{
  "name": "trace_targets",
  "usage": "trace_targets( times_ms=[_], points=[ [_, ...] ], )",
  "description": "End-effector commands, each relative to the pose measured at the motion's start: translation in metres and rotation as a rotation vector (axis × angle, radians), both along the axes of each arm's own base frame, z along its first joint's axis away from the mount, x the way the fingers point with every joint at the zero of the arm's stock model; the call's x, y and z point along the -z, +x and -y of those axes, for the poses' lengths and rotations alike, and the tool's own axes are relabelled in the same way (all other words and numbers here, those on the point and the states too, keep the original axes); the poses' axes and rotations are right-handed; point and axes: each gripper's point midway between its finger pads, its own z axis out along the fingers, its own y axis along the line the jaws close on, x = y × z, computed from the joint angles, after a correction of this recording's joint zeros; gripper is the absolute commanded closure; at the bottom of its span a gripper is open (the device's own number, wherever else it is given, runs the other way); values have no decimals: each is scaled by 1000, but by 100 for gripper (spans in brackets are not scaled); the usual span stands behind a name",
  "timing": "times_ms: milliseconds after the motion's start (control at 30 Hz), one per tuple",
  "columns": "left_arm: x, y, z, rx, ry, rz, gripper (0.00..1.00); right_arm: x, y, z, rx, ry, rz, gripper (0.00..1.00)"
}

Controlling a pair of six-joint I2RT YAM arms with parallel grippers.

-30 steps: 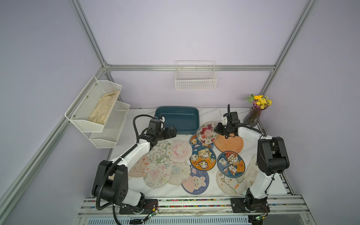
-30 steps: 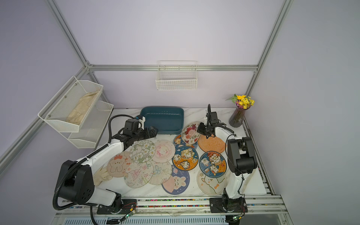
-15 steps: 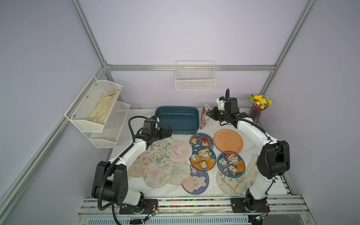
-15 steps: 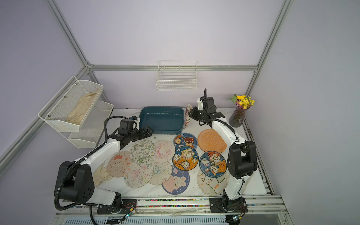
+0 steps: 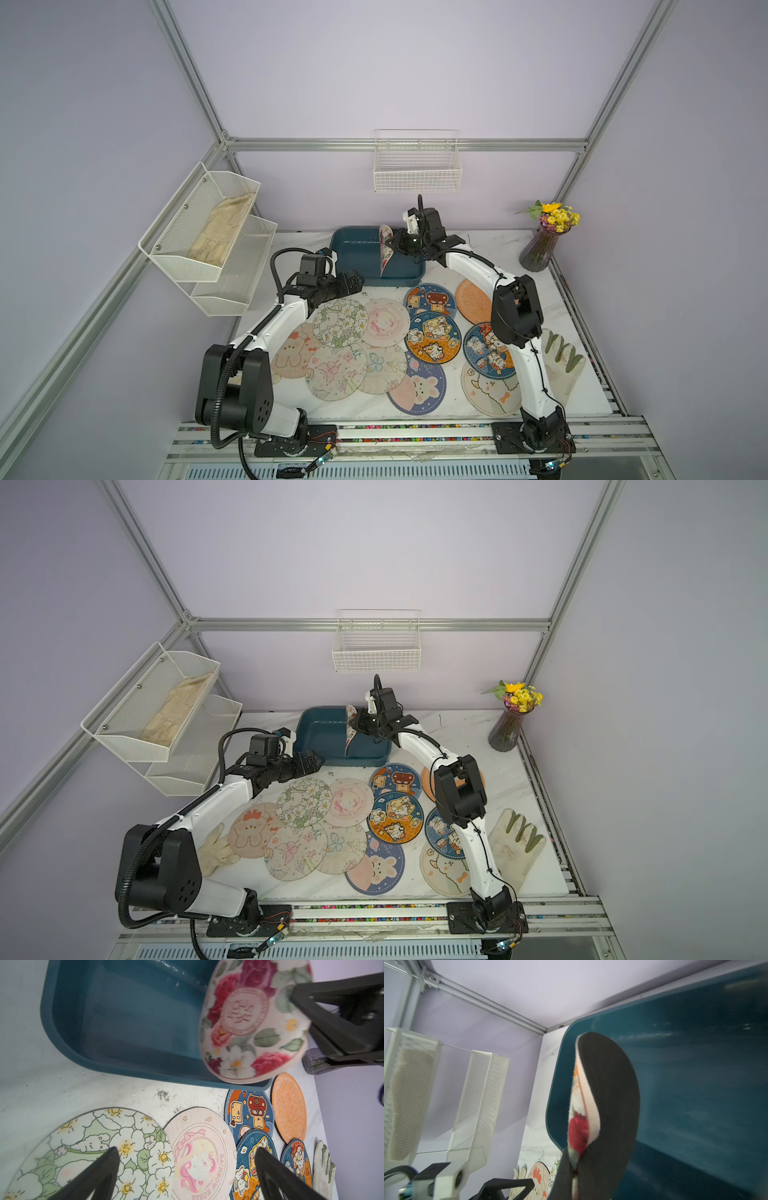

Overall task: Put the coasters into the storage box
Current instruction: Place the coaster in the storage box.

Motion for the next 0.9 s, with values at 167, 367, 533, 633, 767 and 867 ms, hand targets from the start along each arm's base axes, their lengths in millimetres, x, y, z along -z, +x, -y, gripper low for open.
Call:
trace_targets(
  times_ms=[167, 367, 533, 633, 767, 867],
  points=[
    [10, -14, -5, 15, 11, -17, 0, 19, 16, -29, 5, 26, -15, 100],
    [14, -17, -10, 9, 27, -37, 0, 66, 27, -3, 77, -116, -77, 100],
    [18, -19, -16, -3, 42, -51, 0, 94, 28, 22, 108, -282, -90, 100],
    [19, -20, -18, -9, 51, -58, 0, 104, 27, 35, 120, -372, -81, 100],
    [9, -22, -22, -20, 58, -33, 0, 102, 30, 47, 140, -447, -49, 86],
    [11, -24, -25, -28, 72, -42, 0, 93, 31, 51, 150, -475, -16, 65]
  ],
)
